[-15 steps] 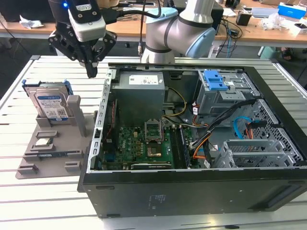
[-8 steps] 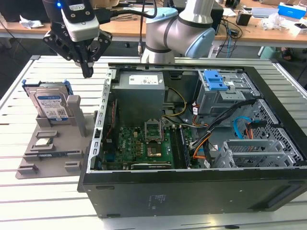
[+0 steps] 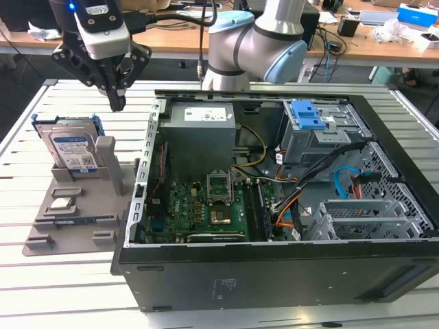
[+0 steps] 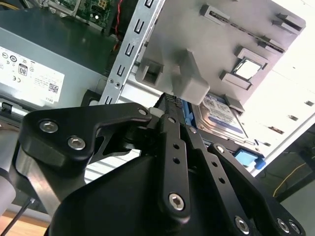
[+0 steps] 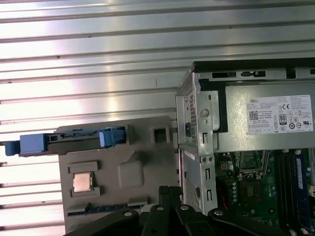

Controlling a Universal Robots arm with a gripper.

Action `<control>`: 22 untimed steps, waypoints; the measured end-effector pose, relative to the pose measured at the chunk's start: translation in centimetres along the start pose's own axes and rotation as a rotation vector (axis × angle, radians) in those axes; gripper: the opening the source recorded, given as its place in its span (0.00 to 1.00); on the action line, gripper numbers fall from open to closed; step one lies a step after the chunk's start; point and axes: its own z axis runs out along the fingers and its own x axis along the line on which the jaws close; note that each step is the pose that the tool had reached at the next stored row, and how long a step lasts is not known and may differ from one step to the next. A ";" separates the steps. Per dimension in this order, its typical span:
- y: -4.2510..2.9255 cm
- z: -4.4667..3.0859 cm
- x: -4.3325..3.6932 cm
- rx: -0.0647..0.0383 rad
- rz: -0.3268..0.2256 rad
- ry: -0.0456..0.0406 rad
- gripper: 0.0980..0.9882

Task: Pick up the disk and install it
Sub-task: 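Reach for the disk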

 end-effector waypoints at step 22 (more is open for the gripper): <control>-0.20 -0.07 2.68 0.000 0.000 0.0000 0.00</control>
